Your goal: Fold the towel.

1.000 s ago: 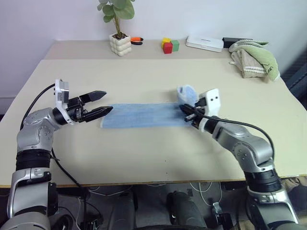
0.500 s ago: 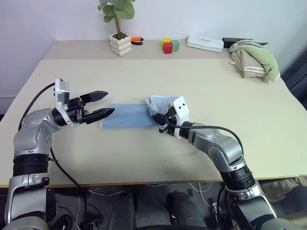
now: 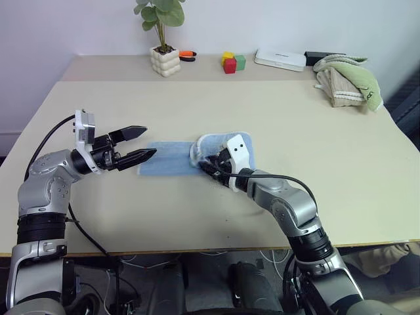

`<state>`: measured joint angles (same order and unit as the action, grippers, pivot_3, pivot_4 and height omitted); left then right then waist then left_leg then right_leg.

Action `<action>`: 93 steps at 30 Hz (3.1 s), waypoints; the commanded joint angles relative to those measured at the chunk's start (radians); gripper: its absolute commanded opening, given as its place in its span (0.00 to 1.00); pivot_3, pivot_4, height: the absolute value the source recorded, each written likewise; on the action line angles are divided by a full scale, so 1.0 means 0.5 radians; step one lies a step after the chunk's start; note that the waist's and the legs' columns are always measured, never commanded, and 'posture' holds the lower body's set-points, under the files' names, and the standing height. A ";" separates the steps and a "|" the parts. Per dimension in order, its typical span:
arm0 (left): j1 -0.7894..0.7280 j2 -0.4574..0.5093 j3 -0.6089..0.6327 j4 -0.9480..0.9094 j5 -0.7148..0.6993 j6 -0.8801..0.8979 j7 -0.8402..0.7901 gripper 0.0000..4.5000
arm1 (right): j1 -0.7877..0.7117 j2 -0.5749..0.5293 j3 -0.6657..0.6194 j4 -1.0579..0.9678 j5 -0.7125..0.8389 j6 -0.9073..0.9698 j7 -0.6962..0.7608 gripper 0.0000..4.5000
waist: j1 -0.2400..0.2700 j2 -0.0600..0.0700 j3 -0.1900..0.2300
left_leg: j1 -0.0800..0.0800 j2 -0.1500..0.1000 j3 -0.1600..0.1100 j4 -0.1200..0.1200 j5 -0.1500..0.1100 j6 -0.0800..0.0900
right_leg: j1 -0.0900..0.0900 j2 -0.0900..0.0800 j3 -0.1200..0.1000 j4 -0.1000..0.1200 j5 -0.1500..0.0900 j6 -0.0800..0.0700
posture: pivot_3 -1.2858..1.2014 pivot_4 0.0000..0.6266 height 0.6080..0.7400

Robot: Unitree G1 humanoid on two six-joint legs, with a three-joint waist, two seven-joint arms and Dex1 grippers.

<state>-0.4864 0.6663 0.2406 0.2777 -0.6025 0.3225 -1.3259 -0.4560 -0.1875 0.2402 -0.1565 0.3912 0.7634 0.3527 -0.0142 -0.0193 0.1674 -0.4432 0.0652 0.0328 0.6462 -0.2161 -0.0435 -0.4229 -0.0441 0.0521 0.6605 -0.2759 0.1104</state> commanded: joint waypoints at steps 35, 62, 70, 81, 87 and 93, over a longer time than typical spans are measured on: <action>-0.104 -0.256 -0.113 -0.115 0.033 -0.038 0.281 1.00 | -0.237 0.199 -0.336 1.117 -0.478 -1.287 0.013 0.01 | -0.032 0.001 0.000 | 0.000 0.000 0.000 -0.001 0.000 0.000 | -0.001 0.001 0.001 0.002 0.000 0.001 | 0.52 0.24 1.00; 0.099 -0.104 0.064 -0.390 -0.130 0.790 0.939 1.00 | -0.205 0.174 -0.101 0.976 -0.780 -1.449 0.172 0.01 | -0.056 0.000 0.000 | 0.002 0.000 -0.002 -0.002 0.000 0.000 | 0.001 0.001 0.000 0.002 0.000 0.000 | 0.52 0.24 1.00; 0.159 -0.109 0.352 -0.483 -0.366 1.117 1.247 1.00 | -0.100 0.229 0.032 1.005 -0.820 -1.514 0.301 0.01 | -0.057 0.000 0.000 | 0.002 0.000 -0.002 -0.002 0.000 -0.001 | 0.001 0.000 0.000 0.002 0.000 0.000 | 0.52 0.24 1.00; 0.108 -0.084 0.555 -0.131 -0.452 1.299 1.466 1.00 | -0.185 0.180 -0.137 0.843 -0.592 -1.356 0.455 0.29 | -0.052 -0.001 0.000 | 0.002 0.000 -0.002 -0.002 0.000 -0.001 | 0.001 0.000 -0.001 0.002 0.000 0.001 | 0.52 0.24 1.00; 0.085 -0.244 0.931 -0.191 -0.933 1.709 1.845 1.00 | -0.201 -0.037 -0.267 0.465 -0.382 -1.153 0.665 0.98 | -0.048 -0.001 0.001 | 0.002 0.000 -0.003 -0.002 0.000 -0.001 | 0.001 -0.001 -0.001 0.002 0.000 0.001 | 0.52 0.24 1.00; 0.468 -0.346 1.191 -0.514 -1.640 2.085 2.347 1.00 | -0.145 -0.390 -0.344 0.205 -0.292 -0.988 0.871 0.99 | -0.062 -0.002 0.001 | 0.003 0.000 -0.003 -0.002 0.000 -0.001 | 0.001 -0.002 0.000 0.003 0.000 0.001 | 0.52 0.24 1.00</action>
<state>-0.2576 0.4798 0.7854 0.0754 -1.3259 1.3529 -0.2066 -0.5252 -0.3643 0.0897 -0.0023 0.2179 0.2547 0.7615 -0.0451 -0.0201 0.1678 -0.4419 0.0655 0.0311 0.6449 -0.2162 -0.0440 -0.4227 -0.0451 0.0519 0.6620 -0.2758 0.1107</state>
